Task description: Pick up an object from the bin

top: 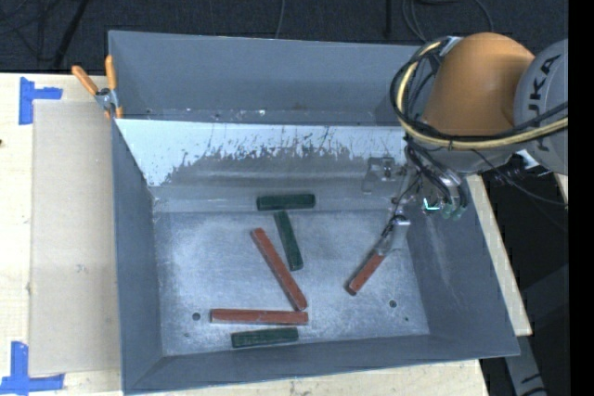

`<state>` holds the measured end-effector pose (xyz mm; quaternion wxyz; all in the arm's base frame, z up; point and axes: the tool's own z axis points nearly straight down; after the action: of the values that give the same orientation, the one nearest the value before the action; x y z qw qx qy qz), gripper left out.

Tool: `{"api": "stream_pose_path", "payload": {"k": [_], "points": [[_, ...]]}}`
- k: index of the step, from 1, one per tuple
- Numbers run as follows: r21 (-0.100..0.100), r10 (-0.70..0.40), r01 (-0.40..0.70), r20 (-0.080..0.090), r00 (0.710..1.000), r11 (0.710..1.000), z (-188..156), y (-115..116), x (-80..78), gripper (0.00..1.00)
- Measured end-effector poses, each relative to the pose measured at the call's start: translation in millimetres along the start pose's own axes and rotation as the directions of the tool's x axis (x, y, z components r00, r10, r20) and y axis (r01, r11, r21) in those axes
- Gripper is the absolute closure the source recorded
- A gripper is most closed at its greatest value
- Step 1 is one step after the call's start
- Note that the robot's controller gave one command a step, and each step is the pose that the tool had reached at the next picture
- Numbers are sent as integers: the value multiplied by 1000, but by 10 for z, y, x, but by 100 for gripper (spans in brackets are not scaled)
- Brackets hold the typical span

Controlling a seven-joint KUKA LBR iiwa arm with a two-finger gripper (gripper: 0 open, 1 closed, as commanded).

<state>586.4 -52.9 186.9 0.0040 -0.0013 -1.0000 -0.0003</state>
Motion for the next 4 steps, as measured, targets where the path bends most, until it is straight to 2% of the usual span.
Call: {"api": "stream_pose_path", "payload": {"k": [1, 2, 3, 4], "points": [[0, -191, 191, 1, 982, 982, 1130, -139, 167, 0], [1, -193, 193, 6, 981, 981, 1092, -137, 147, 100], [2, -193, 193, 8, 981, 981, 1095, -135, 144, 0], [6, -496, 496, 8, 868, 868, 1111, -698, -57, 0]]}}
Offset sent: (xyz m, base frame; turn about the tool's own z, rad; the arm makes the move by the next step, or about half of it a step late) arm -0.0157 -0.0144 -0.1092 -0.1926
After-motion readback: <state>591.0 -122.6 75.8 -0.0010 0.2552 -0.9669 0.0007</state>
